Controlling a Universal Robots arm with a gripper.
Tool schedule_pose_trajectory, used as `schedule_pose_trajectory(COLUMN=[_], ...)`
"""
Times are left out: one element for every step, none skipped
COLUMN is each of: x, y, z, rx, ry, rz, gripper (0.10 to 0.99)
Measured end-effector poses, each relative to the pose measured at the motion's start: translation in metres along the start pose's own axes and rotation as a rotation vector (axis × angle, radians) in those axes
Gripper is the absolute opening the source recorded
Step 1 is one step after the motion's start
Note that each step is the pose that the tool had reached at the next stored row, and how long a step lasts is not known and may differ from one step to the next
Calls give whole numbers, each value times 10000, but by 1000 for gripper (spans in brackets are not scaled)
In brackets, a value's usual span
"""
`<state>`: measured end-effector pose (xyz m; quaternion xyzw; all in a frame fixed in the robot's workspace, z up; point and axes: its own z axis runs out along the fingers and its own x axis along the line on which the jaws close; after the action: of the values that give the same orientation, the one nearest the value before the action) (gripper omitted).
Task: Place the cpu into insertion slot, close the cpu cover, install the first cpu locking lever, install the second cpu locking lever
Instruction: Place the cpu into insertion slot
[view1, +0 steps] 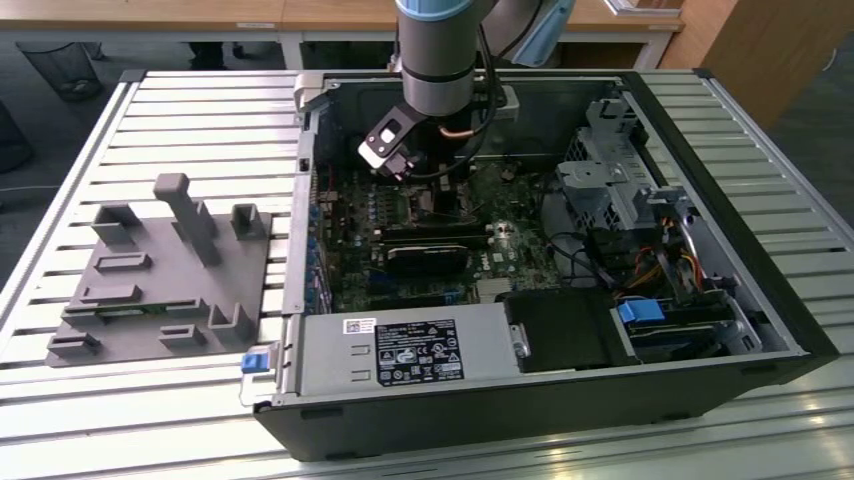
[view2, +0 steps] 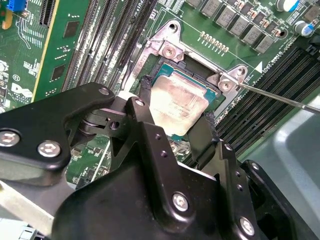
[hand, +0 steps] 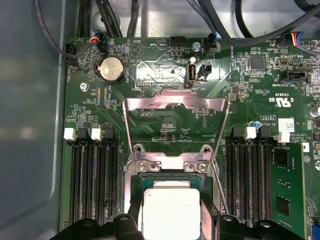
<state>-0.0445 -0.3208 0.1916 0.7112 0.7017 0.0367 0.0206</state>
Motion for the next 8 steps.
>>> schedule_pose_trajectory(x=[0, 0, 0, 0, 0, 1, 1, 1], y=[0, 0, 0, 0, 0, 0, 0, 0], z=[0, 1, 1, 1, 1, 2, 3, 3], rx=[-1, -1, -1, -1, 0, -2, -3, -3], ry=[1, 1, 1, 2, 2, 7, 6, 5], rz=[0, 0, 0, 0, 0, 1, 1, 1], gripper=[541, 541, 541, 541, 541, 553, 553, 553])
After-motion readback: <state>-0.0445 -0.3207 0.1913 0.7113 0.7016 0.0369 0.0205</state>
